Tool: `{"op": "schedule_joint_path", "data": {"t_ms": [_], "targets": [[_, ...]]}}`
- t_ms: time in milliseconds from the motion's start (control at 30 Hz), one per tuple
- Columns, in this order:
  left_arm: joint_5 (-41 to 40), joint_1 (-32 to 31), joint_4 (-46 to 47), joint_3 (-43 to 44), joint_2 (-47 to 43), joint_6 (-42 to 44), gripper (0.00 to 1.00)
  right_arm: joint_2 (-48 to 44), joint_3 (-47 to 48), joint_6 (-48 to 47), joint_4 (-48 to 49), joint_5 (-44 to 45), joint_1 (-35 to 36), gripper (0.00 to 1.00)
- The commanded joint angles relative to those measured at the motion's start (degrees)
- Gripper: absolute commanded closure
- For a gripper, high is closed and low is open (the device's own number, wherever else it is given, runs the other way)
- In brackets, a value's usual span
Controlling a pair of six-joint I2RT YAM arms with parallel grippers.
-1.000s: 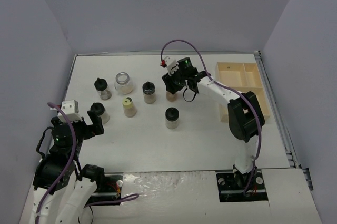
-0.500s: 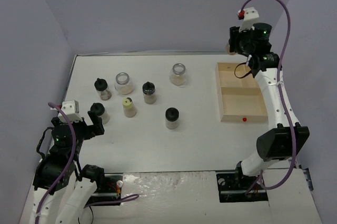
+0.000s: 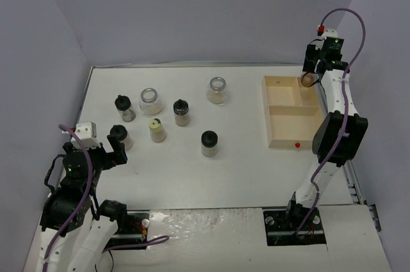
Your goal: Organize the condiment bottles
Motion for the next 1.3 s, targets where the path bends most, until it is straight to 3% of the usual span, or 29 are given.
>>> {"op": "schedule_joint_path", "data": {"t_ms": [0, 800, 1000, 1133, 1267], "targets": [[0.74, 0.32, 2.97, 1.3, 0.9, 0.75, 0.03, 0.81, 3.59, 1.5, 4.25, -1.64, -1.32, 1.0], [0.85, 0.41, 2.93, 1.3, 1.58, 0.66, 0.03, 10.3, 1.58, 1.6, 9.67, -6.91, -3.84, 1.0], [1.01, 0.41, 2.95, 1.3, 2.02, 0.75, 0.03, 12.35, 1.68, 0.54, 9.61, -6.37, -3.84, 0.81], [1.09, 0.49, 3.12, 1.3, 2.19, 0.75, 0.03, 12.87, 1.68, 0.73, 9.69, -6.8, -3.83, 0.56], [1.18, 0.49, 3.04, 1.3, 2.19, 0.75, 0.03, 13.01, 1.63, 1.31, 9.66, -6.86, -3.75, 0.41]]}}
